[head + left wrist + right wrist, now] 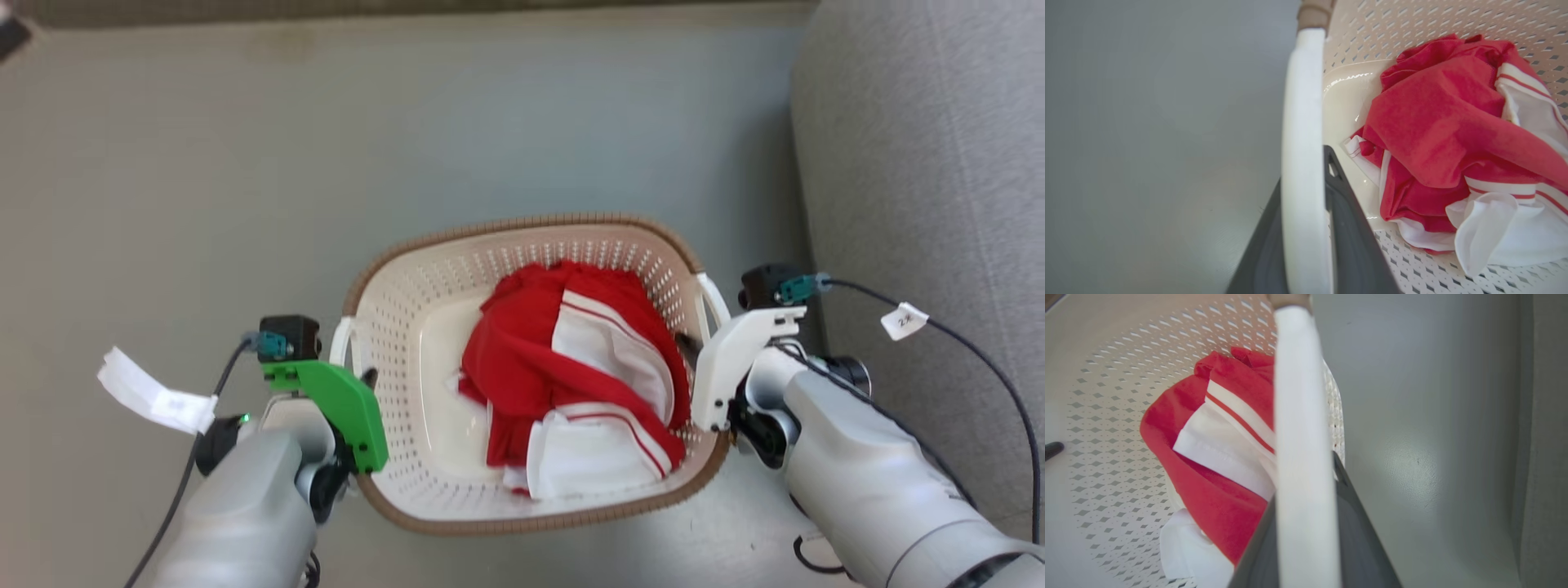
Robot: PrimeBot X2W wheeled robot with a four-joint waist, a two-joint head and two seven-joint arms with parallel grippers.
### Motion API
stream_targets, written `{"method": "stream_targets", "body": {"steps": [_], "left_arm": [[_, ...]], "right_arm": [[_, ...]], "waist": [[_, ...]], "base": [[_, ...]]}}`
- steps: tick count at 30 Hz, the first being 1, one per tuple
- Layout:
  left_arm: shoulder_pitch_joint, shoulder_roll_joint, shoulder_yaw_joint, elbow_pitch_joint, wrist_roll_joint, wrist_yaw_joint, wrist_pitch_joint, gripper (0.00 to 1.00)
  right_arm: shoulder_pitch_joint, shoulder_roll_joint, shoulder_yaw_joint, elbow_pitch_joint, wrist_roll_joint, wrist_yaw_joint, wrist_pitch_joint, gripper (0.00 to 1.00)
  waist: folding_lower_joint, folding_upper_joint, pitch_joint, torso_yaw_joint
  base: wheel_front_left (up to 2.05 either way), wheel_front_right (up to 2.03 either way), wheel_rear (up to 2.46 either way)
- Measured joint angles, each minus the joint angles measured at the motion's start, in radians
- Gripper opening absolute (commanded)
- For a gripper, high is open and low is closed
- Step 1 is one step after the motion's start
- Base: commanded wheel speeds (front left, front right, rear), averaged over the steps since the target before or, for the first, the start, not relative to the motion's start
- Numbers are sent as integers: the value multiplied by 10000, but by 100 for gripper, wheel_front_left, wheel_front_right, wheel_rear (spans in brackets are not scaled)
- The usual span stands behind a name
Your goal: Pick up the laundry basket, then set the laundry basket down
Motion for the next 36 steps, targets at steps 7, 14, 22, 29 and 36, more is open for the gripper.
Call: {"method": "stream_targets", "body": {"steps": [7,14,22,29,36], "left_arm": [[684,-21,-257,77,-337,-2,393,0],[1472,-67,-424,253,-606,-25,700,0],[1880,-79,-564,343,-861,-27,1126,0],[1881,-77,-646,328,-988,-27,1511,0],[1876,-77,-790,313,-1032,-27,1843,0]], "right_arm": [[675,29,295,128,412,-19,330,0],[1403,150,497,385,686,-19,633,0],[1824,161,740,399,1005,-19,1034,0],[1829,134,853,420,1162,-19,1296,0],[1827,136,922,502,1266,-19,1484,0]], "waist": [[0,0,-1009,-120],[0,0,-2023,-220],[0,0,-3033,-307],[0,0,-3415,-342],[0,1,-3417,-344]], "base": [[0,0,0],[0,0,0],[0,0,0],[0,0,0],[0,0,0]]}}
